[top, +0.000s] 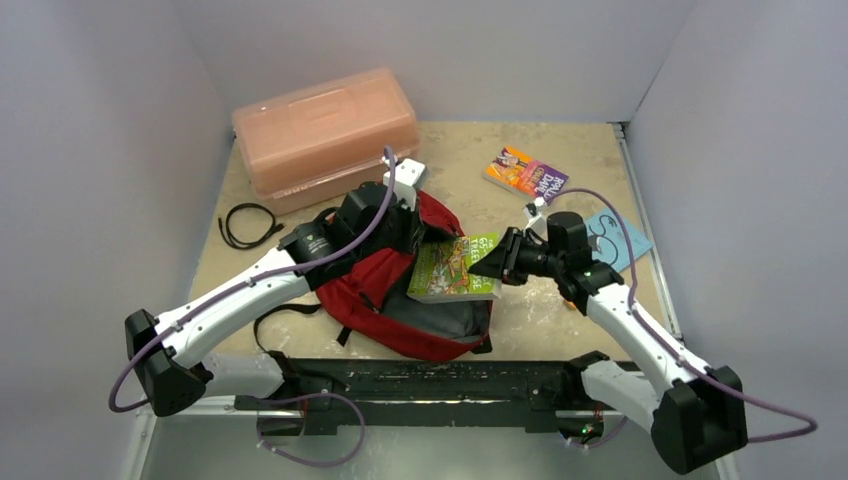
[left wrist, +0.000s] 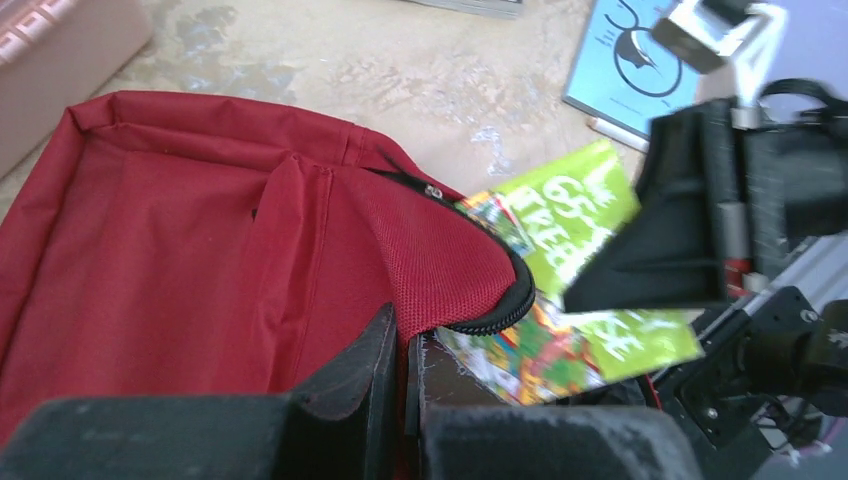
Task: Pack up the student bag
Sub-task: Place the book in the student bag.
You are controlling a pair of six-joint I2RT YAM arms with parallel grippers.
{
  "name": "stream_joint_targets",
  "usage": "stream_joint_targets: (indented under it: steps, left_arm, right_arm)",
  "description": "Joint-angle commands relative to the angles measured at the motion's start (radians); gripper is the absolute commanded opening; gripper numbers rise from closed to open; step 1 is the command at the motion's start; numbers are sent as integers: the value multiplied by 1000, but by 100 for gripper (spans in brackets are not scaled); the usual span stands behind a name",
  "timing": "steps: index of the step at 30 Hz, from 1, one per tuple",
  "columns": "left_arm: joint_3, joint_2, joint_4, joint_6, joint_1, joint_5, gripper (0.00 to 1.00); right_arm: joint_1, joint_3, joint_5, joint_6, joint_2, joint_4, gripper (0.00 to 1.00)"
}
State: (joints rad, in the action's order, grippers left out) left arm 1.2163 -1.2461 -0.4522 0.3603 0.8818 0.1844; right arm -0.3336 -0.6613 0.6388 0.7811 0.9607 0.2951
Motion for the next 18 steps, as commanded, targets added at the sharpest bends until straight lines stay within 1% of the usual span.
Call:
stream_joint_targets:
  steps: [1, 3, 6, 9, 11, 14, 18]
  left_arm:
    - [38, 47, 44, 76, -4, -73, 0]
    - [40, 40, 54, 100, -3, -96, 0]
    - [45, 20, 76, 139, -4, -123, 0]
    - [68, -14, 83, 173, -2, -154, 0]
    - [81, -32, 97, 180, -3, -172, 0]
    - [115, -53, 95, 171, -4, -174, 0]
    - [153, -66, 79, 119, -4, -139, 0]
  right_arm:
    - [1, 65, -35, 320, 68, -563, 0]
    - [-6, 76, -57, 379, 123, -682, 0]
    - [-20, 75, -104, 453, 206, -805, 0]
    - [-28, 39, -89, 509, 325, -906, 0]
    - [-49, -4, -82, 491, 382, -894, 0]
    - [-95, -33, -95, 413, 437, -863, 0]
    - [-138, -14, -43, 365, 508, -943, 0]
